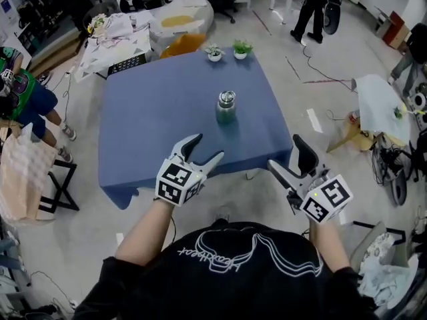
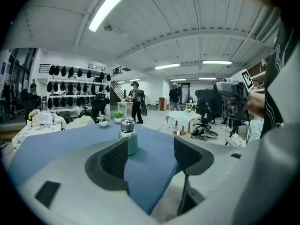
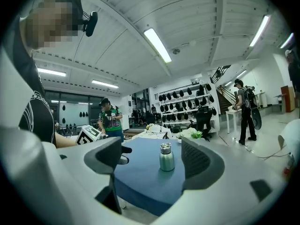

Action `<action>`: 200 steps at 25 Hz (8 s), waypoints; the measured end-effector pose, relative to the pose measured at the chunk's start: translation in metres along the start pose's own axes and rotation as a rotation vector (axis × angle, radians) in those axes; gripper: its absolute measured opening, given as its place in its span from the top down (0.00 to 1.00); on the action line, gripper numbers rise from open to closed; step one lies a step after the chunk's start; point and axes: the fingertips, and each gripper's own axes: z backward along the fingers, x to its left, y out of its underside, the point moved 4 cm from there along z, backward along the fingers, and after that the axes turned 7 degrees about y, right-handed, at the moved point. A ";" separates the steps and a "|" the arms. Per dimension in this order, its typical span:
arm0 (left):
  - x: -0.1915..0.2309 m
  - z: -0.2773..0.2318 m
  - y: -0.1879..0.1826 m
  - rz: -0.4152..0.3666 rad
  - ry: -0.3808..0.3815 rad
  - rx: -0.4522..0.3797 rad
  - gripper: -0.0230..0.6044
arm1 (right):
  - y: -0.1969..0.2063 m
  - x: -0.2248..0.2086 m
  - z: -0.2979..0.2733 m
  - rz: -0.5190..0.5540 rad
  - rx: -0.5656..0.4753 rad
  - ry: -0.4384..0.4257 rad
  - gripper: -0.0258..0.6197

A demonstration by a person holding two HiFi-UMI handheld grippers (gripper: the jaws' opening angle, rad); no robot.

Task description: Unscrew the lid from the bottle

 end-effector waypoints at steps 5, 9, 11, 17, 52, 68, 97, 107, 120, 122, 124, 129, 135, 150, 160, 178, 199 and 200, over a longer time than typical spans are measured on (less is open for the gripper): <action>0.051 -0.040 0.006 -0.035 0.042 0.038 0.48 | 0.010 -0.018 -0.039 -0.018 0.043 0.035 0.35; 0.075 -0.069 0.011 -0.057 0.082 0.049 0.48 | 0.022 -0.027 -0.060 -0.040 0.073 0.054 0.35; 0.081 -0.083 0.017 -0.071 0.100 0.071 0.48 | 0.027 -0.029 -0.067 -0.049 0.088 0.054 0.35; 0.102 -0.115 0.032 -0.099 0.117 0.104 0.46 | 0.034 -0.031 -0.086 -0.037 0.107 0.031 0.35; 0.119 -0.165 0.046 -0.101 0.259 0.058 0.43 | 0.089 -0.043 -0.255 0.072 0.230 -0.165 0.42; 0.120 -0.164 0.045 -0.109 0.272 0.062 0.43 | 0.091 -0.041 -0.264 0.085 0.201 -0.208 0.55; 0.127 -0.165 0.051 -0.265 0.474 0.174 0.44 | 0.086 -0.051 -0.280 0.229 0.394 -0.875 0.56; 0.129 -0.162 0.051 -0.261 0.484 0.193 0.45 | 0.083 -0.049 -0.286 0.252 0.435 -1.002 0.56; 0.123 -0.155 0.048 -0.130 0.242 0.160 0.46 | 0.076 -0.043 -0.264 0.125 0.216 -0.462 0.43; 0.123 -0.153 0.048 -0.104 0.190 0.160 0.46 | 0.079 -0.040 -0.263 0.095 0.190 -0.370 0.45; 0.121 -0.155 0.050 -0.074 0.142 0.152 0.46 | 0.084 -0.038 -0.261 0.075 0.177 -0.307 0.45; 0.117 -0.158 0.050 -0.041 0.075 0.158 0.46 | 0.092 -0.037 -0.259 0.070 0.175 -0.212 0.47; 0.117 -0.158 0.050 -0.027 0.050 0.142 0.46 | 0.096 -0.039 -0.263 0.098 0.157 -0.158 0.58; 0.123 -0.158 0.052 -0.070 0.187 0.151 0.46 | 0.096 -0.042 -0.267 0.149 0.208 -0.298 0.60; 0.132 -0.155 0.051 -0.150 0.395 0.200 0.46 | 0.093 -0.045 -0.275 0.195 0.286 -0.553 0.60; 0.139 -0.154 0.050 -0.263 0.624 0.207 0.46 | 0.089 -0.044 -0.283 0.283 0.361 -0.825 0.59; 0.128 -0.151 0.055 -0.068 0.279 0.158 0.46 | 0.088 -0.030 -0.267 0.102 0.207 -0.224 0.47; 0.127 -0.151 0.055 -0.060 0.264 0.157 0.46 | 0.089 -0.029 -0.268 0.098 0.203 -0.201 0.48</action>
